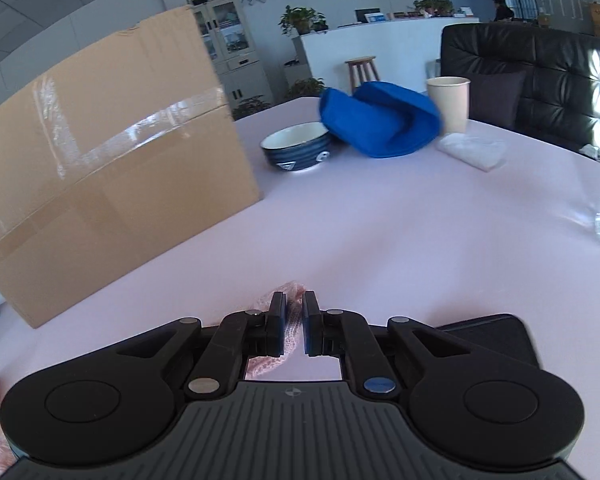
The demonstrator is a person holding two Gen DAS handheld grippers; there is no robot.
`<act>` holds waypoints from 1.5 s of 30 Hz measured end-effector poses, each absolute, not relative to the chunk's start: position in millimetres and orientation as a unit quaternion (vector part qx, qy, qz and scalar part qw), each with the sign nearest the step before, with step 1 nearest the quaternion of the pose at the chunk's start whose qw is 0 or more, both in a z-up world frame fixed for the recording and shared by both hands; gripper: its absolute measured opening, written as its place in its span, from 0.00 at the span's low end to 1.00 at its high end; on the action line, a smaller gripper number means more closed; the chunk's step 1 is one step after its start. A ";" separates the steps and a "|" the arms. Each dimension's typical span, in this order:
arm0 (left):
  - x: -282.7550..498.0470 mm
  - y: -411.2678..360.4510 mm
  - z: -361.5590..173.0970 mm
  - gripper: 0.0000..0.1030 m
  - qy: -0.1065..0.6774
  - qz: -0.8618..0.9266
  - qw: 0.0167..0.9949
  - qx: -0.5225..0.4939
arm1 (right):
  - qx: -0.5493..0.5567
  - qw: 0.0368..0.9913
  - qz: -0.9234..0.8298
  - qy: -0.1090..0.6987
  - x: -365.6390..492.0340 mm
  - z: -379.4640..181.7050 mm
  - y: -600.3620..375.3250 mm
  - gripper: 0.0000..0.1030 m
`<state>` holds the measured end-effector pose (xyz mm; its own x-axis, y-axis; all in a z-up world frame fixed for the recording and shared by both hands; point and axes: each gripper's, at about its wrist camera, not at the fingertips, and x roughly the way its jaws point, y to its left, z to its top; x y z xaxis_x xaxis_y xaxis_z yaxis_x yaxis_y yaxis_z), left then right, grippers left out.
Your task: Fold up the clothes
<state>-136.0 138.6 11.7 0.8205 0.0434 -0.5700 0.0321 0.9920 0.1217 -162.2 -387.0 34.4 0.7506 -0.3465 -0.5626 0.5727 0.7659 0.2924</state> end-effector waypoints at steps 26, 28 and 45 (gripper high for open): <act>-140.9 130.2 11.6 1.00 0.289 0.015 0.953 0.092 | 0.201 0.926 -0.132 0.291 -284.5 26.9 -371.1 0.47; -141.3 129.3 11.8 1.00 0.288 0.016 0.953 0.094 | 0.193 0.929 -0.132 0.286 -289.7 24.2 -365.2 0.45; -138.2 134.4 11.4 1.00 0.298 0.008 0.952 0.074 | 0.161 0.951 -0.112 0.239 -316.5 41.0 -350.4 0.05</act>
